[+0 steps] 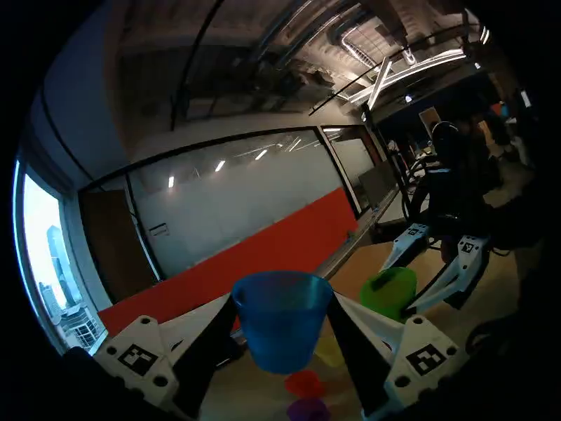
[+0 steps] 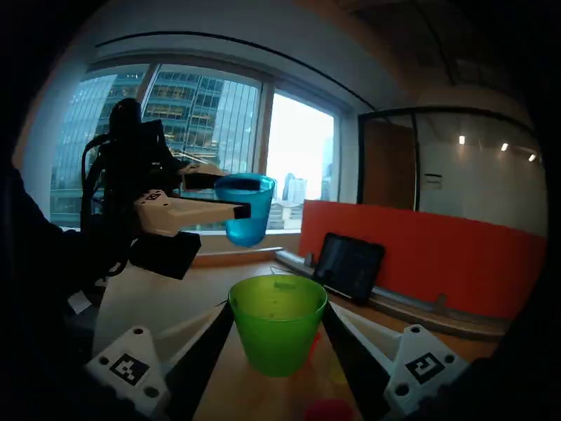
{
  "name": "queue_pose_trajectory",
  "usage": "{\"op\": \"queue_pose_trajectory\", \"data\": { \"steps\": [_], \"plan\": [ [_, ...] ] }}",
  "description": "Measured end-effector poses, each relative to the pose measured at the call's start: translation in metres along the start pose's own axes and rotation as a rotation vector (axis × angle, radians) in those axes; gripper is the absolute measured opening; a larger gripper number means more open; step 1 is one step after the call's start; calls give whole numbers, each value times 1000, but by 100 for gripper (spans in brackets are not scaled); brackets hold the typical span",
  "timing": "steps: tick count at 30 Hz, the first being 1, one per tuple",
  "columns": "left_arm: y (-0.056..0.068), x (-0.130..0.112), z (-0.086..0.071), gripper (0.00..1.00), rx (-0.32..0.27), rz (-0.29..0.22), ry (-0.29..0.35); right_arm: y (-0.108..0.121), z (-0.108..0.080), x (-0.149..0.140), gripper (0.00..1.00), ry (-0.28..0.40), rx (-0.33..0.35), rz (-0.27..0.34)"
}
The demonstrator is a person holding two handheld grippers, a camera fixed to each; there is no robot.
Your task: Pour water
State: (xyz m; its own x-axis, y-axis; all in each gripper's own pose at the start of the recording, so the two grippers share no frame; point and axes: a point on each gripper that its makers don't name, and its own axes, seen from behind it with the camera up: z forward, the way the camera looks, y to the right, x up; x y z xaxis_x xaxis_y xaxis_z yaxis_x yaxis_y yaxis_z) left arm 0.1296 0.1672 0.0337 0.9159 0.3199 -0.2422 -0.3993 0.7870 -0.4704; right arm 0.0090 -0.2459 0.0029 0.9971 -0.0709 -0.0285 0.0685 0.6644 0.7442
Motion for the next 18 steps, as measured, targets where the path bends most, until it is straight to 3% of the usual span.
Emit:
{"op": "queue_pose_trajectory", "data": {
  "steps": [18],
  "plan": [
    [-5, 19, 3, 87, 28, 182, 11, -13, 13, -13, 91, -15, 40, 5]
  ]
}}
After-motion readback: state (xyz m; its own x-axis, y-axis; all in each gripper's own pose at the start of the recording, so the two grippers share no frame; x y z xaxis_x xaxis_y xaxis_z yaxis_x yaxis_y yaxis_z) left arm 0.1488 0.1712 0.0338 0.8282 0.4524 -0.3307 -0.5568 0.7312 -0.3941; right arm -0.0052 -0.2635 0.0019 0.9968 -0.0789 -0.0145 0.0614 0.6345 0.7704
